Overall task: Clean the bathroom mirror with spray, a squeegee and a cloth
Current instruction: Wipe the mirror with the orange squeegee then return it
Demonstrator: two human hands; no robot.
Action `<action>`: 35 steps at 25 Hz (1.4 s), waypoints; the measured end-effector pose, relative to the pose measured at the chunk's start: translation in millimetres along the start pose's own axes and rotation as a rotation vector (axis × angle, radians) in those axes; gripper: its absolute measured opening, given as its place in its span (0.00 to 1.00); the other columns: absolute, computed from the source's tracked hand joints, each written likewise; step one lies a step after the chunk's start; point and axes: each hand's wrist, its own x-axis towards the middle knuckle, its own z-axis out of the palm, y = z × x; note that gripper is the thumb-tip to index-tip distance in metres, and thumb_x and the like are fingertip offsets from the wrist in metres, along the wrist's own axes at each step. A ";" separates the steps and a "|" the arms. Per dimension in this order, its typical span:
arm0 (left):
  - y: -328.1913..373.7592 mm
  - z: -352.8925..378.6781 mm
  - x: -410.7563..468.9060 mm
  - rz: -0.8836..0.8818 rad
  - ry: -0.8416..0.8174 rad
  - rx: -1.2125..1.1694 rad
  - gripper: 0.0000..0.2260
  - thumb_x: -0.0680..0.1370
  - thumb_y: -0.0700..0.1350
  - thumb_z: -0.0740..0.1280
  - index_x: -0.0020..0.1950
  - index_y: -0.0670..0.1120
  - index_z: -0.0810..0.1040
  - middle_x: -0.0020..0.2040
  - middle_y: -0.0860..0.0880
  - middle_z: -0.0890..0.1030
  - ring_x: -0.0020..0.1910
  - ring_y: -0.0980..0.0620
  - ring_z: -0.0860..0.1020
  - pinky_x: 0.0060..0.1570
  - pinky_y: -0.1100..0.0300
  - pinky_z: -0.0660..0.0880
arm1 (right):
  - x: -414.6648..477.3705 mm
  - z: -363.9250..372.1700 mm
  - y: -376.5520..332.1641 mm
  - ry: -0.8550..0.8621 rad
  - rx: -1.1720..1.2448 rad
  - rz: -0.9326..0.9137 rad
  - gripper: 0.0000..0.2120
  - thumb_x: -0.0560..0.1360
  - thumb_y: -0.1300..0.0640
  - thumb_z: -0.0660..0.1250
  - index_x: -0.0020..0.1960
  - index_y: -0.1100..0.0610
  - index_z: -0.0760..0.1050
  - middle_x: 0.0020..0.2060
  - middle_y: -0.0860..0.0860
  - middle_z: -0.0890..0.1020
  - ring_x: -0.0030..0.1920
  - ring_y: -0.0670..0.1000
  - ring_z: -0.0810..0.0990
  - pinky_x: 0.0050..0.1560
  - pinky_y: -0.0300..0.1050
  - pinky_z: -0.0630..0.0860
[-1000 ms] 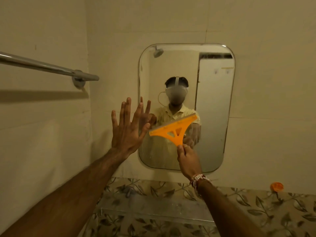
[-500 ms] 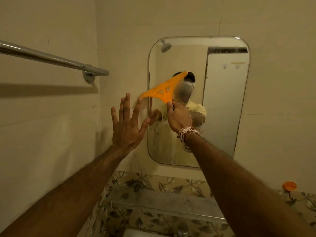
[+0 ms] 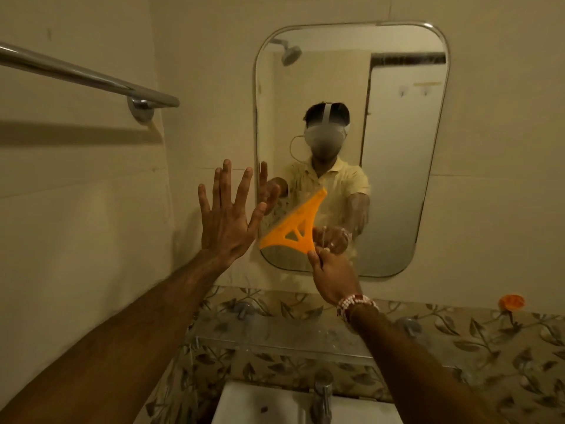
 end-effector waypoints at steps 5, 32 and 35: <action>9.7 -1.8 1.0 -0.001 0.001 -0.019 0.32 0.84 0.63 0.52 0.86 0.53 0.51 0.86 0.42 0.44 0.85 0.42 0.46 0.80 0.32 0.45 | -23.4 -0.9 16.3 -0.034 -0.005 0.022 0.18 0.83 0.44 0.53 0.38 0.48 0.70 0.31 0.46 0.73 0.34 0.51 0.73 0.35 0.47 0.66; 74.3 -0.5 21.0 0.083 0.016 -0.165 0.36 0.82 0.68 0.46 0.86 0.52 0.50 0.86 0.45 0.42 0.85 0.45 0.43 0.80 0.35 0.41 | -9.5 -44.3 4.1 0.416 0.660 0.273 0.21 0.83 0.43 0.53 0.37 0.52 0.73 0.29 0.52 0.74 0.30 0.52 0.71 0.32 0.51 0.70; 82.6 0.3 26.6 0.099 0.029 -0.174 0.36 0.82 0.70 0.43 0.86 0.53 0.49 0.86 0.47 0.40 0.85 0.45 0.42 0.80 0.35 0.40 | 40.4 -96.2 -10.1 0.545 0.626 0.223 0.20 0.81 0.42 0.51 0.40 0.50 0.75 0.36 0.51 0.80 0.39 0.53 0.80 0.43 0.52 0.79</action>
